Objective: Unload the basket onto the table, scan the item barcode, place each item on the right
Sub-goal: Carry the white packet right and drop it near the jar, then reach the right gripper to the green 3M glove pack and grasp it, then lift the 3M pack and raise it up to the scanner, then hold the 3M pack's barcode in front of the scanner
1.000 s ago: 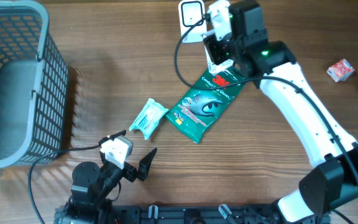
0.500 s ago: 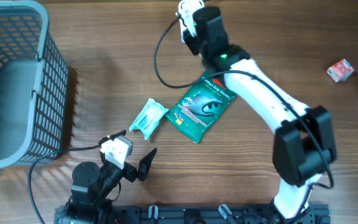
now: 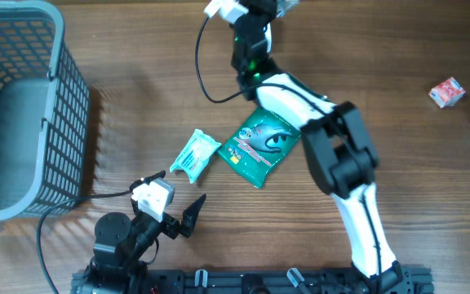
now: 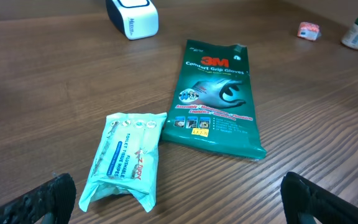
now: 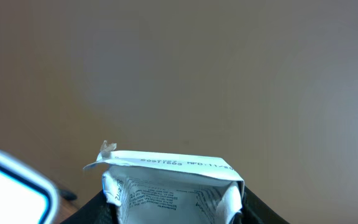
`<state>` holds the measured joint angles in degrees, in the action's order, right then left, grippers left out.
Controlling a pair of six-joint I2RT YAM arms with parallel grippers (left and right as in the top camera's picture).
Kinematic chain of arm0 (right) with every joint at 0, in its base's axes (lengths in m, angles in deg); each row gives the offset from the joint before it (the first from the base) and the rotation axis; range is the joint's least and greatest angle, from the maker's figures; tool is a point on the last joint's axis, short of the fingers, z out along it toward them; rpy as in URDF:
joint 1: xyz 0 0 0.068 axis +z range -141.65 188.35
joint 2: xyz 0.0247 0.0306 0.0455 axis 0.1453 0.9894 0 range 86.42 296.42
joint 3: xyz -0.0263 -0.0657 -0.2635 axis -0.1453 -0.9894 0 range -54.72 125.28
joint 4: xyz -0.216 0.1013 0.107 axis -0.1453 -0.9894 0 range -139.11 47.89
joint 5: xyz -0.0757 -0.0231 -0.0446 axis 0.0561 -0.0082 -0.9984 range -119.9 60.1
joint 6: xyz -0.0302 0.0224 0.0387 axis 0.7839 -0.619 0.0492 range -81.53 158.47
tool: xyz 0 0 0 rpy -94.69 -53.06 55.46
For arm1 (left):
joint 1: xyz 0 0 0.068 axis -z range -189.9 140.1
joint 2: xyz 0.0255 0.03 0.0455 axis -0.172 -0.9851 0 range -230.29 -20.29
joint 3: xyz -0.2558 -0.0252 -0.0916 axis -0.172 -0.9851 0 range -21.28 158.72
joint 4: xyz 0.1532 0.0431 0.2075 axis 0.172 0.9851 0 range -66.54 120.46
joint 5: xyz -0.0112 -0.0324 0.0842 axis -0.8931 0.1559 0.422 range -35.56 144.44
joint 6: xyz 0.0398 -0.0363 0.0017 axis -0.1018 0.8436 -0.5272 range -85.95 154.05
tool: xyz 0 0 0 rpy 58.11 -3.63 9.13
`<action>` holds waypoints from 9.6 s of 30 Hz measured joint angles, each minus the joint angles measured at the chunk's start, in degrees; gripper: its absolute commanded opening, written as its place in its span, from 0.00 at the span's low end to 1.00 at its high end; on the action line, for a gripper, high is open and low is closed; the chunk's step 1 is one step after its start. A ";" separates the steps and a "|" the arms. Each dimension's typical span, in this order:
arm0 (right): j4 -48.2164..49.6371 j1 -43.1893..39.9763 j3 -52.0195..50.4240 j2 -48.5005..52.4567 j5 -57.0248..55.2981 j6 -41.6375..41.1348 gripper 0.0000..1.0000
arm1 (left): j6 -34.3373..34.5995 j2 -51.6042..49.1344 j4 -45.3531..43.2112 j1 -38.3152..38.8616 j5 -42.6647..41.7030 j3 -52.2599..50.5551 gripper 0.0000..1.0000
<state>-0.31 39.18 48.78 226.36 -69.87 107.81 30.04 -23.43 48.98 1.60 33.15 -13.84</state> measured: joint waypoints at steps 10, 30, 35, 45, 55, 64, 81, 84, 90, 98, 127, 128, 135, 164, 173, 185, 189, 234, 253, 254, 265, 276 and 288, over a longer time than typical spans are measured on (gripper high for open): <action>-0.79 3.37 6.93 8.37 -0.15 7.30 0.46 | 0.02 0.00 0.00 0.00 0.00 0.00 1.00; -84.17 -27.65 9.86 -18.03 -9.18 -47.43 0.45 | 0.00 0.04 -0.02 0.00 0.02 0.00 1.00; -92.85 -43.19 6.32 -17.68 8.37 -63.43 0.51 | 0.02 0.04 0.02 0.00 0.00 0.00 1.00; -98.73 -58.55 2.67 -17.27 26.10 -77.61 1.00 | 0.00 0.04 0.02 0.00 0.00 0.00 1.00; -116.91 -46.80 8.02 -26.97 62.71 -85.81 1.00 | 0.02 0.04 0.02 0.00 0.00 0.00 1.00; -108.83 -21.62 -6.19 -26.36 60.98 -105.57 1.00 | 0.02 0.04 0.02 0.00 0.00 0.00 1.00; -94.77 -11.74 -13.18 -15.74 43.17 -121.26 0.99 | 0.02 0.04 0.00 0.00 0.00 0.00 1.00; -94.90 -11.54 -12.17 -14.88 41.99 -121.81 0.56 | 0.02 0.04 0.02 0.00 0.00 0.00 1.00; -98.49 -11.52 -9.81 -13.55 41.29 -121.90 0.04 | 0.00 0.04 0.00 0.00 0.00 0.00 1.00; -132.19 -14.05 -0.11 -9.14 48.46 -119.95 0.97 | 0.00 0.04 0.00 0.00 0.02 0.00 1.00; -109.63 -4.11 2.97 -9.77 59.78 -109.02 0.99 | 0.00 0.04 0.02 0.00 0.00 0.00 1.00; -109.39 -2.62 2.97 -9.77 58.93 -109.31 1.00 | 0.00 0.04 0.02 0.00 0.00 0.00 1.00; -108.37 -0.28 -0.44 -8.79 49.00 -114.40 0.85 | 0.00 0.04 0.02 0.00 0.00 0.00 1.00; -130.01 -15.93 -6.51 -5.77 116.37 -57.07 0.04 | 0.02 0.04 0.00 0.00 0.00 0.00 1.00; -134.11 -15.93 -6.80 -7.87 125.94 -35.45 0.04 | 0.00 0.04 0.02 0.00 0.00 0.00 1.00; -134.16 -21.18 -6.80 -29.97 116.26 -38.18 0.04 | 0.00 0.04 0.02 0.00 0.00 0.00 1.00; -134.11 -23.06 -6.80 -30.14 113.20 -37.13 0.04 | 0.00 0.04 0.02 0.00 0.00 0.00 1.00; -58.66 -25.03 -24.22 -28.72 105.85 -143.08 0.04 | 0.00 0.04 0.02 0.00 0.00 0.00 1.00; -46.69 -20.96 -21.90 -26.21 50.12 -186.79 0.05 | 0.00 0.04 0.00 0.00 0.00 0.00 1.00; -46.58 -20.83 -20.55 -24.55 49.96 -186.83 0.05 | 0.00 0.04 0.00 0.00 0.00 0.00 1.00; -50.58 -21.29 -11.08 -11.52 50.88 -187.20 0.05 | 0.00 0.04 0.02 0.00 0.00 0.00 1.00; -55.89 -24.68 -10.43 -11.52 58.05 -187.20 0.05 | 0.00 0.04 0.00 0.00 0.00 0.00 1.00; -66.27 -24.72 -3.74 -11.52 70.55 -187.40 0.05 | 0.02 0.04 0.02 0.00 0.00 0.00 1.00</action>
<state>-66.58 14.46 45.04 214.84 0.69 -79.59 30.06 -23.39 49.00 1.60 33.15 -13.84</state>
